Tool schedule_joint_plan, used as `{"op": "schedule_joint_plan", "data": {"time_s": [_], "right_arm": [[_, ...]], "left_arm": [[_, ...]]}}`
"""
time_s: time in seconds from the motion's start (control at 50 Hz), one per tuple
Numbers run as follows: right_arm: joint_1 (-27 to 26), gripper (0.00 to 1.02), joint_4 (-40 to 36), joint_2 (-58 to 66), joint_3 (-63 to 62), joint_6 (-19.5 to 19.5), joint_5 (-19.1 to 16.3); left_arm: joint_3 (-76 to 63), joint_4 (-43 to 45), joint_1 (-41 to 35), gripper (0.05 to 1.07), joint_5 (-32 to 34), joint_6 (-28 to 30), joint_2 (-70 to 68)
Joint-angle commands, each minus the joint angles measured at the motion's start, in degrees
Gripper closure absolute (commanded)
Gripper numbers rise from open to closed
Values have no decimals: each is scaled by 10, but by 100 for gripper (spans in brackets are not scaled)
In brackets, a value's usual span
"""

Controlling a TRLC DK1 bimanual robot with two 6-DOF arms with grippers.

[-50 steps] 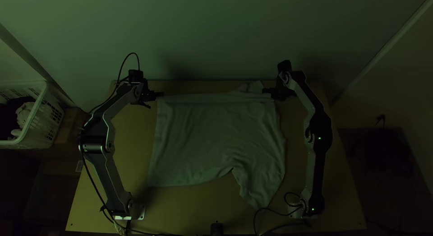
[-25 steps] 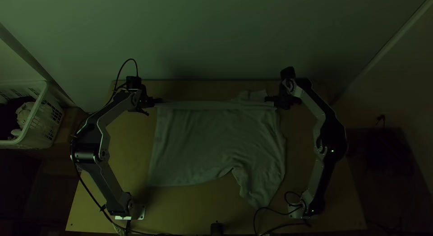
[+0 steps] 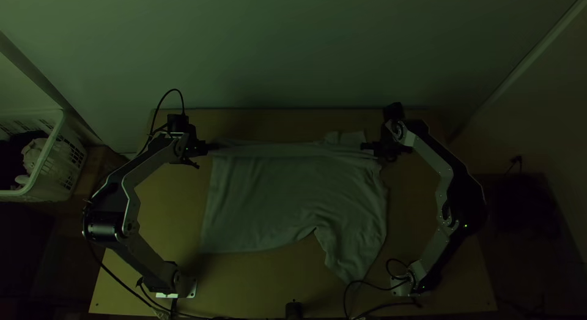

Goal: Fold the t-shirt

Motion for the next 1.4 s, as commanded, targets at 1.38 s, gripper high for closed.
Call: {"op": "schedule_joint_plan", "data": {"time_s": [1.38], "right_arm": [[19,100,96,-24,-150,46,19]], "left_arm": [[-109,46,-34,105,1,5,-23]]}}
